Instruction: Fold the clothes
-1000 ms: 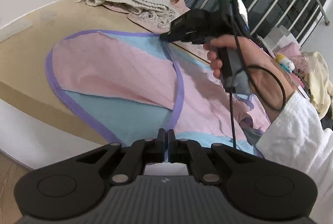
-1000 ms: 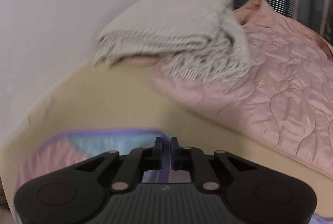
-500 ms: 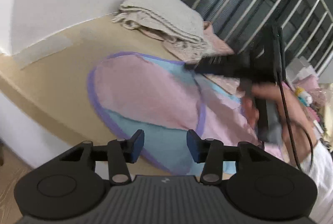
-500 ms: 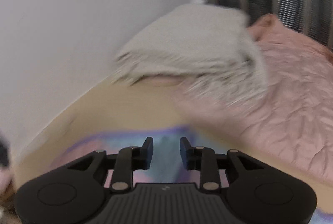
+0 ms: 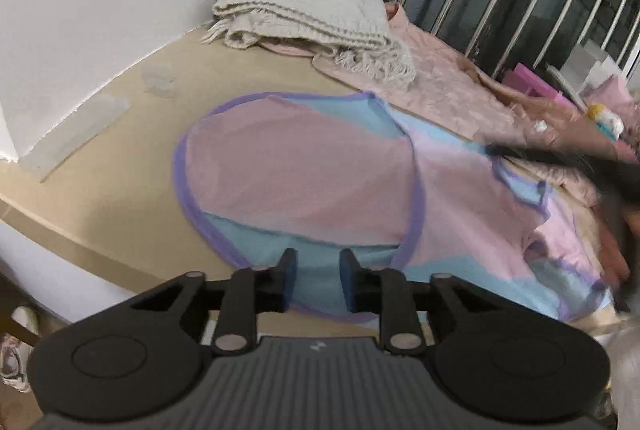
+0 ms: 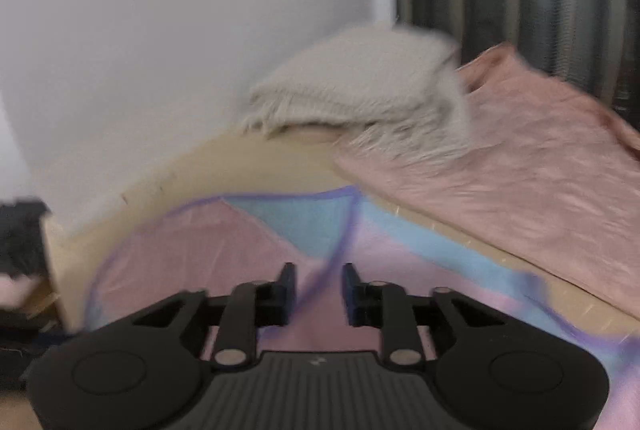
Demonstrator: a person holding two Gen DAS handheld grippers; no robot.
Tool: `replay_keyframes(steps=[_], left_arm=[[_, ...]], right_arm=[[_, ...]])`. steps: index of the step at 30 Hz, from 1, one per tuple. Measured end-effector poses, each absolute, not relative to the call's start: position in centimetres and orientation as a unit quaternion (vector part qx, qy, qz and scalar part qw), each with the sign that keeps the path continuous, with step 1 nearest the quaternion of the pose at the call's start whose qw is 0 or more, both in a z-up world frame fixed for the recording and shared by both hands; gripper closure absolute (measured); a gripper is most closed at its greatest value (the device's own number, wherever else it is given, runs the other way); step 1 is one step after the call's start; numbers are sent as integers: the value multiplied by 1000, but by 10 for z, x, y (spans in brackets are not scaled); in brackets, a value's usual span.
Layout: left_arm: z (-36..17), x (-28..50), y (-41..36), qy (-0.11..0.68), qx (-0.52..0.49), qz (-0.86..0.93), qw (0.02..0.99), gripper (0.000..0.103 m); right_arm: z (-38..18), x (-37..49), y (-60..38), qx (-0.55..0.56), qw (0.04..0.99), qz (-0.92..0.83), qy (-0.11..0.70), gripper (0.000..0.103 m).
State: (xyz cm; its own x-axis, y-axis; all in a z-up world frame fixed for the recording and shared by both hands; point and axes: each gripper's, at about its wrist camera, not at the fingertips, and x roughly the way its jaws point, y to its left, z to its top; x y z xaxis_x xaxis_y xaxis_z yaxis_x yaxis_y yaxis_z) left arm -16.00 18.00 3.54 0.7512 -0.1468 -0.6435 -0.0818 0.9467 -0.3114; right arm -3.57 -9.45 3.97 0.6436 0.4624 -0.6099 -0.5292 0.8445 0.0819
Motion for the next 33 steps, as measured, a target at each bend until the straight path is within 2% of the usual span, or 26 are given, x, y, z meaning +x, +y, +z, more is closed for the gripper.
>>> replay_keyframes(steps=[2,6,7,9,10,15,16,21,24,27,30,33], left_arm=[[39,-155,169,340,-173,-53,923,64],[32,-136,133,361,-133,-86,919,63],[30,-132,126,367,-119,-84,919,64],[29,-133,120,372,-106,-81,919,63],[29,-135,121,374,-106,-80,918,63],[29,-134,134,379,-122,-77,914,63],[29,-133,136,381,-125,-74,913,63],[36,-133,130,370,-155,-123,908,60],[42,-130,121,357,-195,-179,896,55],[39,-124,98,367,-162,-180,898,55],[29,-119,90,378,-152,-171,897,55],[23,-118,89,386,-158,-163,894,55]], right_arm=[[49,-55,-134,-27,915,255,312,67],[18,-74,-198,-14,921,191,340,68],[9,-77,-208,-15,920,177,349,78],[3,-84,-216,-19,931,153,331,85],[0,-88,-220,-21,936,141,321,86],[6,-84,-224,-25,943,89,320,86],[10,-83,-225,-18,943,90,320,82],[19,-96,-205,-3,925,225,305,81],[7,-96,-180,-20,909,269,317,85],[-2,-89,-163,-41,916,257,306,84],[-2,-86,-167,-23,916,257,307,103],[6,-85,-188,8,920,238,310,103]])
